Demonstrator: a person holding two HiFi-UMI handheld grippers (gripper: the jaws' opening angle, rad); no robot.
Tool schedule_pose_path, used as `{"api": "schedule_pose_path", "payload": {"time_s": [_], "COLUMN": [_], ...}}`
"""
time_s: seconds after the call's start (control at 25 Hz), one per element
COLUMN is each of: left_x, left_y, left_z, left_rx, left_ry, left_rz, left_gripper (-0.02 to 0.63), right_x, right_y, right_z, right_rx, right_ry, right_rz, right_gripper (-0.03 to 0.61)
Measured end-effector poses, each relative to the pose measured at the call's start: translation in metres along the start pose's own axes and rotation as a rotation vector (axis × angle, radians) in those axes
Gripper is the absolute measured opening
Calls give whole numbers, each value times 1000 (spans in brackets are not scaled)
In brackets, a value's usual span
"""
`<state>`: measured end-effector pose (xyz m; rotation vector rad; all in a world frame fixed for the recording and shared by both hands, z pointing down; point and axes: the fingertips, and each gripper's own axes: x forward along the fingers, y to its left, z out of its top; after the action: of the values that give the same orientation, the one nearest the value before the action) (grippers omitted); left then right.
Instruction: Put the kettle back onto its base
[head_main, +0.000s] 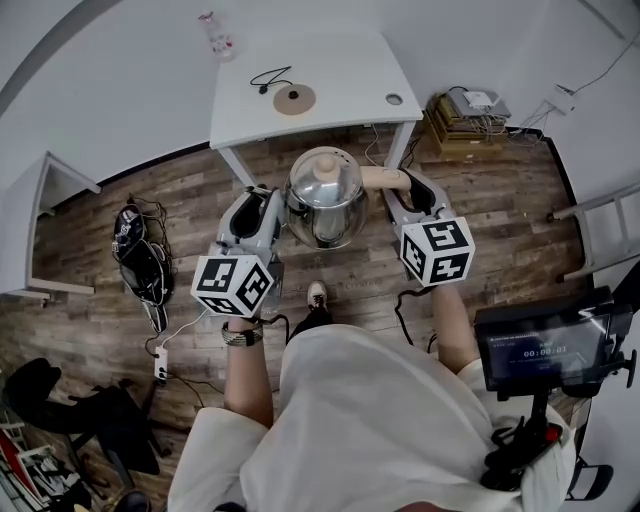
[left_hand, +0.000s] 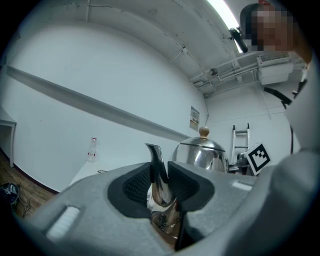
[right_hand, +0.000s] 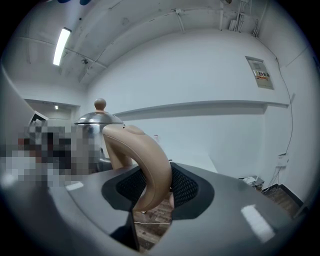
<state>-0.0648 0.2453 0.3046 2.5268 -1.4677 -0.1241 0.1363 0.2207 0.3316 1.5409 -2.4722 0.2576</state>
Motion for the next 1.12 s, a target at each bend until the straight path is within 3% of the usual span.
{"api": "schedule_pose_path", "payload": {"time_s": [0.56,0.8,1.12], "left_x": [72,112,122], "left_y": [92,154,163], "left_z": [23,20,37], "left_rx": [-5,-9,-1], "left_ry": [5,26,26], "left_rz": [-22,-36,-43], "left_gripper": [107,107,107], "right_x": [111,183,193], "right_y": [-4,-3,-4], "right_z": [26,27,44], "right_rx": [35,55,57], "right_ry": [17,34,25], "right_rz": [-23,-36,-53], "right_gripper": [144,144,144]}}
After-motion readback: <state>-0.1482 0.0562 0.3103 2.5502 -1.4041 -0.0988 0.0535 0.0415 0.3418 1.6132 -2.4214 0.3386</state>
